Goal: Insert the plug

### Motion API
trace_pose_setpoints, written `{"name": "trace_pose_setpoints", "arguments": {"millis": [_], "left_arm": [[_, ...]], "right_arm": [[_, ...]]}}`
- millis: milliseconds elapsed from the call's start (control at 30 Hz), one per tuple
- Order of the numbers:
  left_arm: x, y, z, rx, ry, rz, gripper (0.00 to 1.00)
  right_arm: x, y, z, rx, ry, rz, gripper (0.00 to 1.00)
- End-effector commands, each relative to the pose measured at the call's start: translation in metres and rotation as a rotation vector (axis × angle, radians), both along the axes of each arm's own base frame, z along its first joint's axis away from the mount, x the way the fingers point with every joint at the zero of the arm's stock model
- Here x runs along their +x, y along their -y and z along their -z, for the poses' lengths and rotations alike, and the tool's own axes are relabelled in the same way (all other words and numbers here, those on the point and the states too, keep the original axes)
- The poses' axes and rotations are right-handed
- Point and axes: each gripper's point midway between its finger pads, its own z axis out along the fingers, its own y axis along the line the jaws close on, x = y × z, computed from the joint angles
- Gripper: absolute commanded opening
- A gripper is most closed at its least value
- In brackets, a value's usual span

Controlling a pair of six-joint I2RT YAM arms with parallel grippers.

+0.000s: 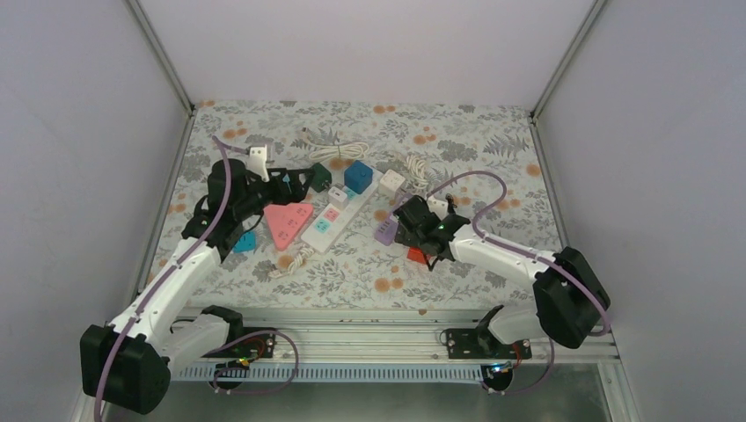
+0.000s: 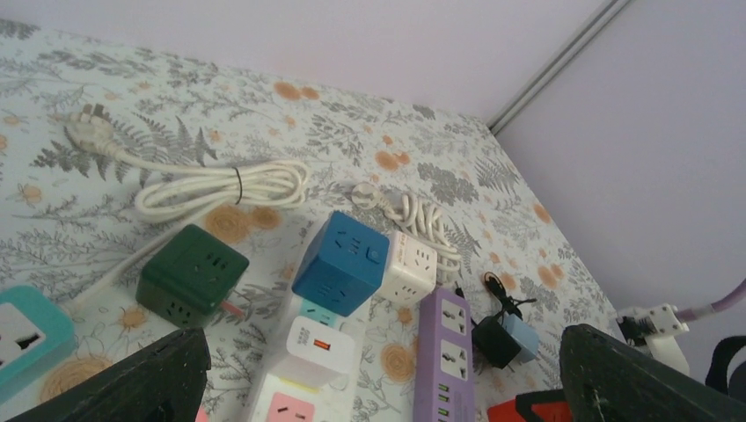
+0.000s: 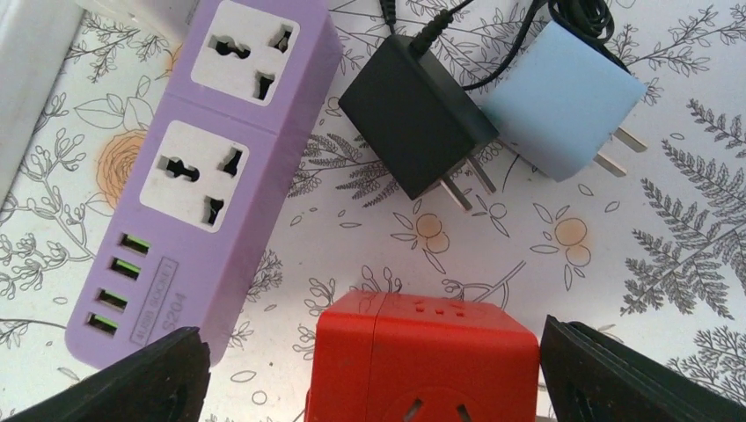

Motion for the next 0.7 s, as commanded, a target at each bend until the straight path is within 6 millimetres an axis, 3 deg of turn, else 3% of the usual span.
{"name": "trace_pose_setpoints", "arguments": {"millis": [0,233,300,467,667], "left_arm": [[-0.006,0.005,-0.002,-0.025,0.008,0.021,0.99],[-0.009,-0.001,0.011,0.001,-0.025,-0.009,0.99],[-0.011,-0.003,0.015,0.003,-0.027,-0.016,0.98],[-0.015,-0.002,0.026,0.004,-0.05,-0.012,0.99],[-0.02,0.01,0.033,-0.002,-0.05,0.015,1.0]], "right_arm": [[0.013,0.007,0.001,-0.033,0.046,0.036,0.96],[0.006,0.02,0.018,-0.078,0.0,0.108,0.93],[0.005,0.02,0.019,-0.071,0.002,0.106,0.86],[0.009,0.01,0.008,-0.013,0.036,0.071,0.63],[0.011,-0.011,-0.021,0.174,0.094,0.053,0.6]]}}
